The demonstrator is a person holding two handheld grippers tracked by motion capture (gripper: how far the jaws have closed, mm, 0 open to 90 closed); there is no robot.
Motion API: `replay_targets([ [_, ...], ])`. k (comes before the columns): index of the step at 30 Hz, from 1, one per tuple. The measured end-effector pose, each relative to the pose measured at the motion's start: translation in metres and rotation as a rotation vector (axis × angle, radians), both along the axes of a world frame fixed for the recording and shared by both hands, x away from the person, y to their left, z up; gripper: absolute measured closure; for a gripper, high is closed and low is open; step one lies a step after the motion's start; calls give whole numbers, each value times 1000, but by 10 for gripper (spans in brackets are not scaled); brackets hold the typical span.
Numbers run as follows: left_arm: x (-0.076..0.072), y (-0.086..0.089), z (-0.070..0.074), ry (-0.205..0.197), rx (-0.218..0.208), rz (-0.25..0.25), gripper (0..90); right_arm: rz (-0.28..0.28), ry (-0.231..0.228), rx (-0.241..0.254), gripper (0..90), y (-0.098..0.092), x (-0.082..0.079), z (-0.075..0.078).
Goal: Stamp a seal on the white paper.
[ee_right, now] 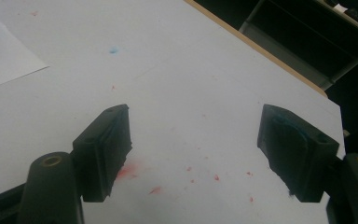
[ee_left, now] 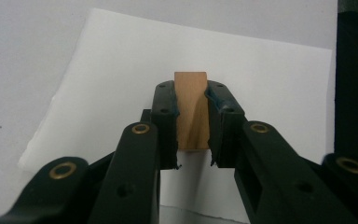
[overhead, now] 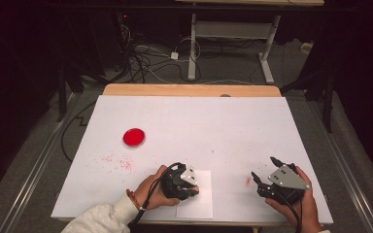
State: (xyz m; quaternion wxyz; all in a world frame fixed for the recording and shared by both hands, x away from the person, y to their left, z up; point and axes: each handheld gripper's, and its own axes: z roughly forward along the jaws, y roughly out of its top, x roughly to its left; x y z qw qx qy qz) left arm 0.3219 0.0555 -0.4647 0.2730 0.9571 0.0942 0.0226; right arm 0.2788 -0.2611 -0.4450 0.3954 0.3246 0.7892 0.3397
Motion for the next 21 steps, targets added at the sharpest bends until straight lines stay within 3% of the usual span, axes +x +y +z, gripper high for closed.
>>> replay_targets([
  [21, 0, -2, -1, 1, 13, -3, 737, -5, -10, 2, 259, -1, -1, 1],
])
